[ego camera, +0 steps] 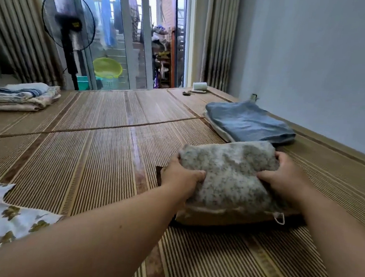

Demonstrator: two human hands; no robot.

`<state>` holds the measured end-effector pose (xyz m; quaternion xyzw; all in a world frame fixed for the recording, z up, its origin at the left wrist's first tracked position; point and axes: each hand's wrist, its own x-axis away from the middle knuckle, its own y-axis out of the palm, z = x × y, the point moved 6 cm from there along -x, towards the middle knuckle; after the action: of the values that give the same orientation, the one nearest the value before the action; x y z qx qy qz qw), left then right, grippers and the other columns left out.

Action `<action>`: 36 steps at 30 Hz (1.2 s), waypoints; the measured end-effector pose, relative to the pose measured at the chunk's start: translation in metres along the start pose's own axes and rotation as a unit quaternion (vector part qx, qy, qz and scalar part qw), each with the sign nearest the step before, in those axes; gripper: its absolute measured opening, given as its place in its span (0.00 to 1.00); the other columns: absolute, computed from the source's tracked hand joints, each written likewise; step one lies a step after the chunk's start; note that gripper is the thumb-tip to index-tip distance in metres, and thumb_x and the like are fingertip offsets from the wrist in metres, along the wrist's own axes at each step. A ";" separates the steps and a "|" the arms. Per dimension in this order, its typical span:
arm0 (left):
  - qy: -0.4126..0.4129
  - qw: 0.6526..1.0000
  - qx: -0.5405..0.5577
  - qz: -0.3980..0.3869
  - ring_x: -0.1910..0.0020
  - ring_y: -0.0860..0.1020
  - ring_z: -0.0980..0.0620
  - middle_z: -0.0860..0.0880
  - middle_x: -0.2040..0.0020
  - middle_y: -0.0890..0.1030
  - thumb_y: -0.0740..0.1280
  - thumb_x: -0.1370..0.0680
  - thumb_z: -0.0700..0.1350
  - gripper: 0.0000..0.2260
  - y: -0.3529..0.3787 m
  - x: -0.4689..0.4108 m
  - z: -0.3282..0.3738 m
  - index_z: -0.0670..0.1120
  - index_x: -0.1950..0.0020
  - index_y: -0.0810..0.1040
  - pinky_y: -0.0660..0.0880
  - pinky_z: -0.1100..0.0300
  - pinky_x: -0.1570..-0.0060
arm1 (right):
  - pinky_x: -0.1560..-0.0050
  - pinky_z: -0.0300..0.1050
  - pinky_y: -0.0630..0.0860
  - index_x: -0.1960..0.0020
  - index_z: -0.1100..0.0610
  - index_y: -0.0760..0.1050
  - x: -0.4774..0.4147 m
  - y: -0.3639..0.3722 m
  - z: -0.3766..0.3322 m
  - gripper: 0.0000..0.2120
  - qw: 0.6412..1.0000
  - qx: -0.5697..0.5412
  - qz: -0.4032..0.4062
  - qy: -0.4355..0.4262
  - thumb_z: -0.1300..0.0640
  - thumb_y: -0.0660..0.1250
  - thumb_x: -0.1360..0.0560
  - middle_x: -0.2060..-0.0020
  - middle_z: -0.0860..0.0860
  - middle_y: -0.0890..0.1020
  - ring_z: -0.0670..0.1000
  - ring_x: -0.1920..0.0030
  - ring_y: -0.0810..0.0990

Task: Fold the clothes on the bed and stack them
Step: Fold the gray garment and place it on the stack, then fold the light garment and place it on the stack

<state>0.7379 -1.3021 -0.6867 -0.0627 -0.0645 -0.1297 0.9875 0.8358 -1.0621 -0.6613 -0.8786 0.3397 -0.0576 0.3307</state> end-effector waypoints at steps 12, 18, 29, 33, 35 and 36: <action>0.140 0.761 -0.601 -0.198 0.22 0.43 0.51 0.57 0.21 0.43 0.47 0.40 0.81 0.49 0.090 -0.079 -0.059 0.62 0.23 0.42 0.44 0.44 0.28 | 0.28 0.65 0.40 0.24 0.37 0.41 -0.042 0.094 0.063 0.43 0.931 0.314 -0.180 -0.046 0.22 0.48 0.33 0.23 0.43 0.39 0.52 0.23 0.37; 0.060 0.783 -0.575 -0.230 0.22 0.43 0.47 0.52 0.21 0.42 0.55 0.35 0.78 0.49 0.074 -0.053 -0.061 0.56 0.22 0.40 0.45 0.46 0.27 | 0.30 0.67 0.39 0.23 0.40 0.43 -0.030 0.092 0.054 0.45 0.931 0.323 -0.169 -0.011 0.21 0.49 0.34 0.22 0.45 0.41 0.54 0.23 0.38; 0.171 0.757 -0.626 -0.067 0.23 0.39 0.50 0.55 0.21 0.42 0.62 0.27 0.65 0.41 -0.137 0.110 -0.050 0.60 0.23 0.40 0.45 0.42 0.27 | 0.29 0.67 0.42 0.23 0.40 0.43 0.163 0.161 -0.100 0.42 0.915 0.266 -0.194 -0.233 0.29 0.60 0.30 0.22 0.47 0.44 0.52 0.23 0.40; 0.161 0.759 -0.630 -0.020 0.23 0.41 0.50 0.54 0.21 0.45 0.64 0.28 0.64 0.38 -0.233 0.170 -0.041 0.62 0.24 0.46 0.45 0.42 0.26 | 0.28 0.65 0.43 0.25 0.37 0.50 0.237 0.193 -0.168 0.39 0.891 0.246 -0.229 -0.306 0.32 0.64 0.30 0.22 0.46 0.48 0.51 0.23 0.49; 0.132 0.759 -0.638 -0.009 0.23 0.43 0.48 0.53 0.21 0.47 0.64 0.28 0.64 0.36 -0.276 0.194 -0.039 0.62 0.24 0.51 0.47 0.42 0.26 | 0.28 0.65 0.45 0.25 0.36 0.48 0.271 0.212 -0.194 0.39 0.871 0.260 -0.244 -0.339 0.33 0.65 0.30 0.22 0.45 0.49 0.51 0.23 0.51; 0.112 0.760 -0.641 -0.004 0.23 0.44 0.48 0.52 0.21 0.47 0.64 0.28 0.65 0.35 -0.296 0.203 -0.039 0.62 0.24 0.53 0.49 0.41 0.26 | 0.28 0.65 0.44 0.26 0.36 0.47 0.285 0.222 -0.205 0.40 0.862 0.264 -0.253 -0.351 0.34 0.66 0.30 0.22 0.45 0.49 0.51 0.23 0.52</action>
<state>0.8584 -1.6417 -0.6640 -0.6654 0.1448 -0.1509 0.7166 0.8629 -1.4761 -0.6754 -0.7764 -0.0604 0.0851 0.6215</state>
